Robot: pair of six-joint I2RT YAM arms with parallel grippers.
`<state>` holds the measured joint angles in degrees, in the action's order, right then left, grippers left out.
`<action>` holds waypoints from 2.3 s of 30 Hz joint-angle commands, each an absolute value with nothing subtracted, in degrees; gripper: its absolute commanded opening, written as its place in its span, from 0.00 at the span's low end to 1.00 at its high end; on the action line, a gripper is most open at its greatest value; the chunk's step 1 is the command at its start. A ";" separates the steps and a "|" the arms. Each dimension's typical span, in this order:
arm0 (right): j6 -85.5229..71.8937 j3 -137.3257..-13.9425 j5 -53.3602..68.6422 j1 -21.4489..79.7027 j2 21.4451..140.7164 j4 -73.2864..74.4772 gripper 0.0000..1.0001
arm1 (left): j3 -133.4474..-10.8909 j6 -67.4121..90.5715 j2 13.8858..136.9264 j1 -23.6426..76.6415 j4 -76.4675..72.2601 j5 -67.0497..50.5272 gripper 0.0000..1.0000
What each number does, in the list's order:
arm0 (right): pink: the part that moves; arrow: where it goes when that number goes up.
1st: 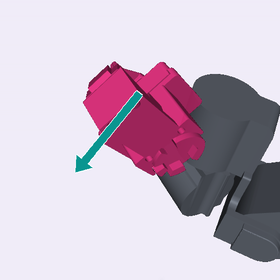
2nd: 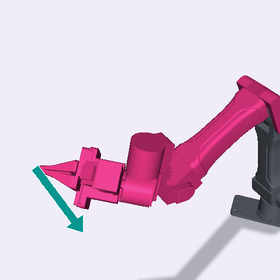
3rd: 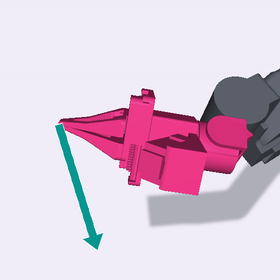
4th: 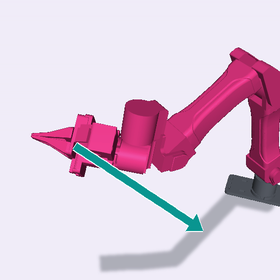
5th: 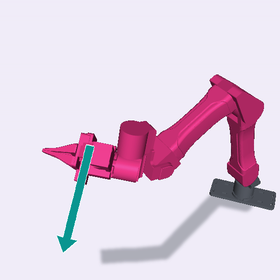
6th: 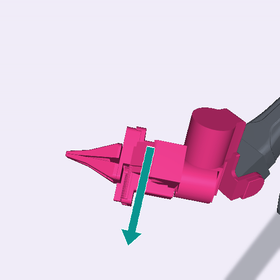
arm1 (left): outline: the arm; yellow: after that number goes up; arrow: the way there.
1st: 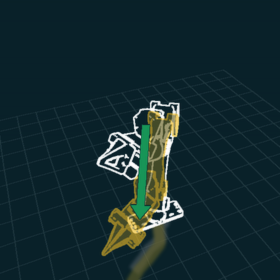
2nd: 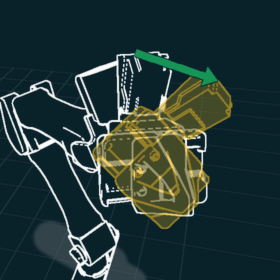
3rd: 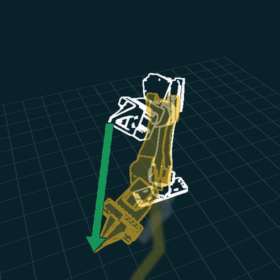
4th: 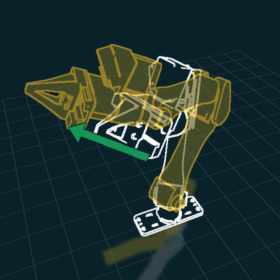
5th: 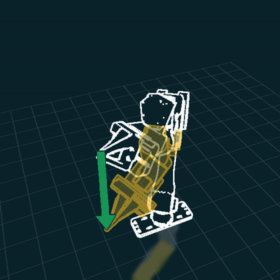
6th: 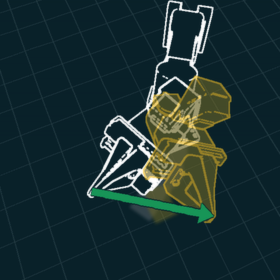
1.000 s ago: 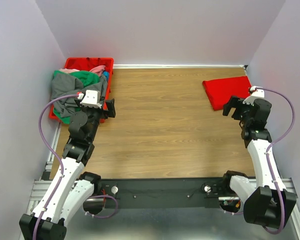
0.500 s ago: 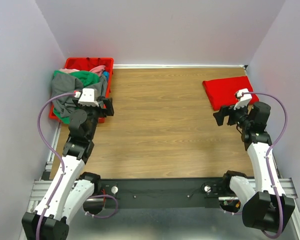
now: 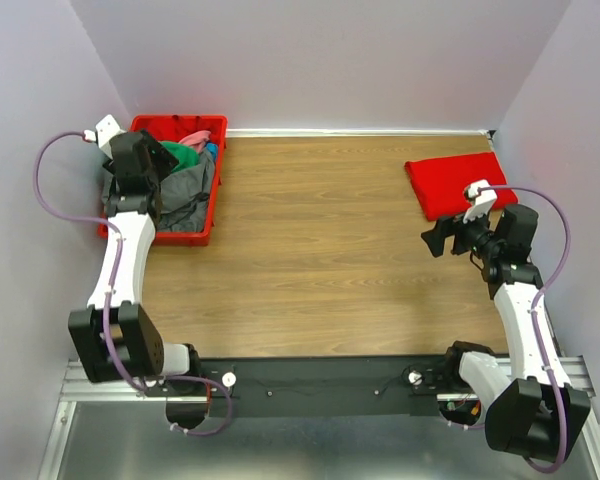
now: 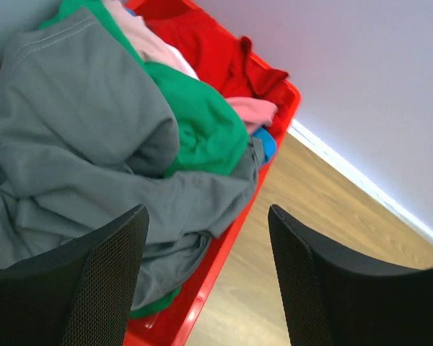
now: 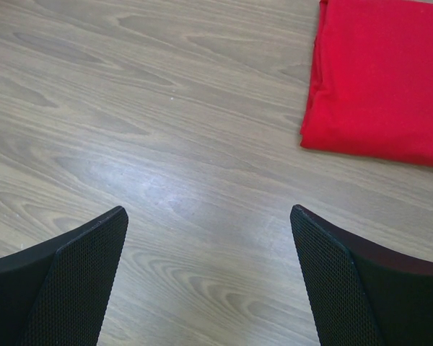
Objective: Fold and stack the t-shirts
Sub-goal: Grab the tshirt from the pile, then move the tshirt to the center of the board
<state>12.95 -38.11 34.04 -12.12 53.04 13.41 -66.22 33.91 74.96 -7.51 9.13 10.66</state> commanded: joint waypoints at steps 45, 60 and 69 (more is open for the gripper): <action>12.39 -39.64 34.19 -12.57 53.53 15.56 1.00 | -73.91 28.82 66.89 -13.53 0.26 -6.84 0.00; 12.57 -39.46 34.19 -12.57 53.70 15.47 1.00 | -87.53 28.92 63.63 -10.64 -0.09 -17.92 0.00; 12.66 -39.46 34.10 -12.57 53.70 15.47 1.00 | -91.23 26.46 62.76 -4.05 -1.49 -23.46 0.00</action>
<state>12.88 -38.30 33.98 -12.12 53.39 14.70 -89.67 29.10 64.23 -6.72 0.95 -18.92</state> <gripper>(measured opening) 0.996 0.011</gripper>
